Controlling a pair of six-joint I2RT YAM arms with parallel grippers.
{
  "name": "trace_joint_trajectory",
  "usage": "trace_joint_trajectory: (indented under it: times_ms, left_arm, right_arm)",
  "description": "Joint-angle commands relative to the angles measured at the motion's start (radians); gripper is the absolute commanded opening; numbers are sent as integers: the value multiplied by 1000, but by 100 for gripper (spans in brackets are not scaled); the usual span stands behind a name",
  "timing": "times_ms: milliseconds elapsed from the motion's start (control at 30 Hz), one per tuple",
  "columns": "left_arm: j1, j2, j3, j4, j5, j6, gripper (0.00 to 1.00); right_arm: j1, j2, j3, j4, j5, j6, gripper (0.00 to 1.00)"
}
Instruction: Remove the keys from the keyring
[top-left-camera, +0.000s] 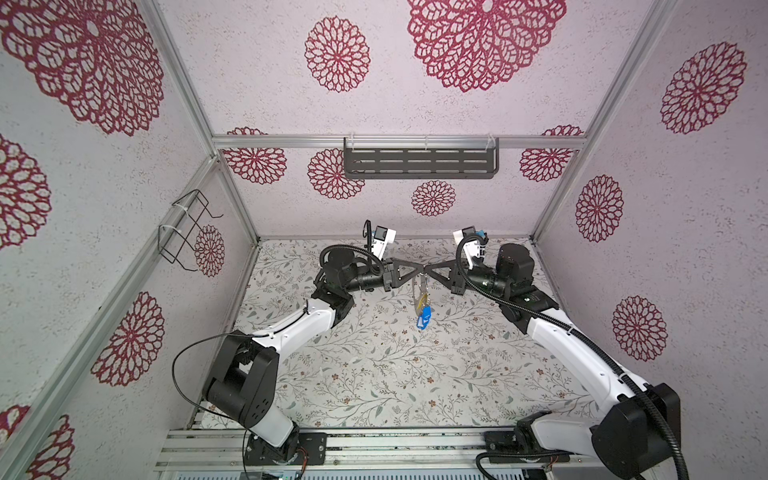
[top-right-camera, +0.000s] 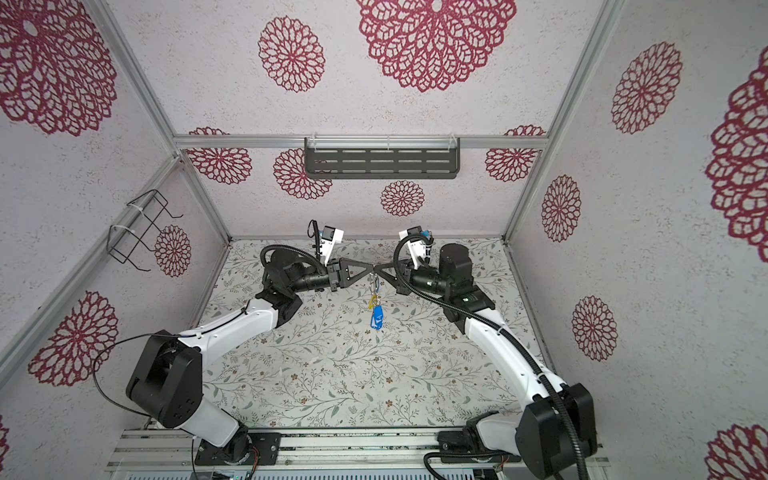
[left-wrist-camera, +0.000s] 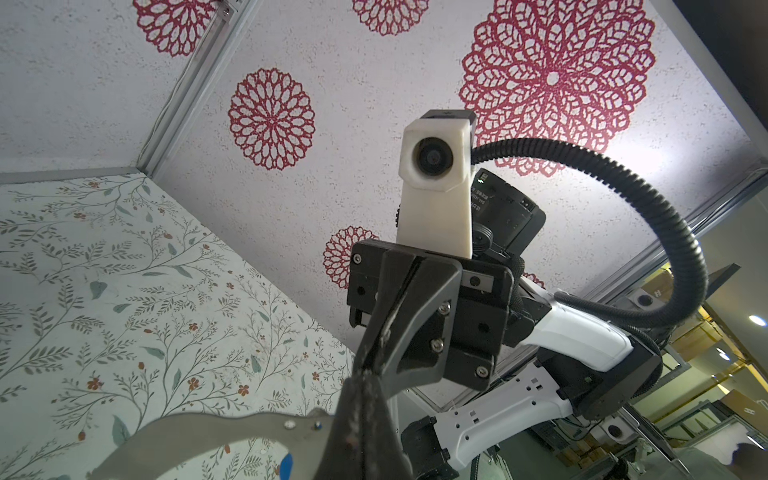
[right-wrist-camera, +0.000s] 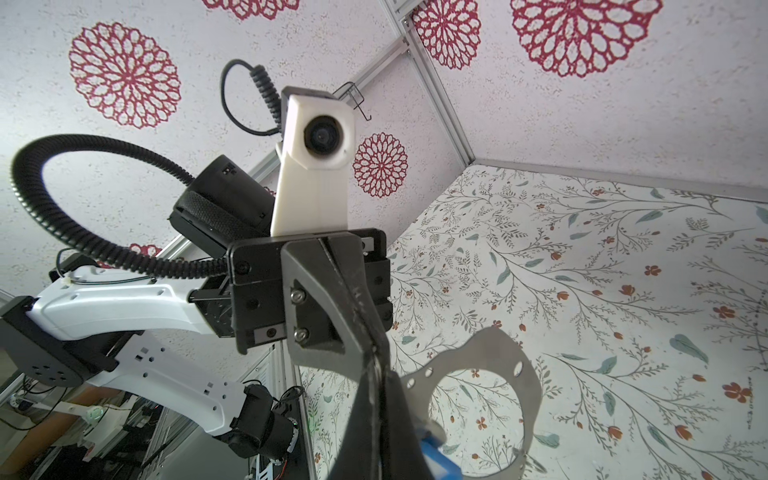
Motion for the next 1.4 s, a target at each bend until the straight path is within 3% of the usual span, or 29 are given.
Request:
trace_joint_trajectory:
  times_ms: [0,33,67,100,167,233,267,400,833,1000,1267,1367]
  left_arm:
    - [1,6,-14,104,-43,-31,0]
    - [1,3,-17,105,-54,-29,0]
    - [4,-2,-23,101,-68,-24,6]
    - [5,-11,-33,95,-89,-18,20]
    - [11,-33,-51,71,-135,-5,28]
    - [20,-61,-74,34,-190,11,44]
    - [23,-79,-90,21,-227,19,47]
    - [34,-120,-145,12,-309,20,49]
    - [33,2,-96,194,-190,-81,49]
    - [27,28,-86,310,-151,-149,46]
    - [27,17,-91,294,-158,-139,46]
    - [27,17,-86,296,-157,-141,45]
  right_arm:
    - [4,-6,-5,64,1,18,0]
    - [4,-7,-7,68,8,18,0]
    - [3,-12,-12,69,18,16,0]
    - [4,-19,-18,71,33,11,0]
    - [3,-33,-30,76,67,0,0]
    - [2,-49,-44,84,103,-9,0]
    - [2,-58,-51,93,119,-11,0]
    - [0,-81,-73,148,163,-3,0]
    - [1,-94,-142,364,166,62,0]
    - [2,-77,-221,606,199,156,0]
    - [8,16,-311,1056,258,318,0]
    - [10,62,-301,1144,252,383,0]
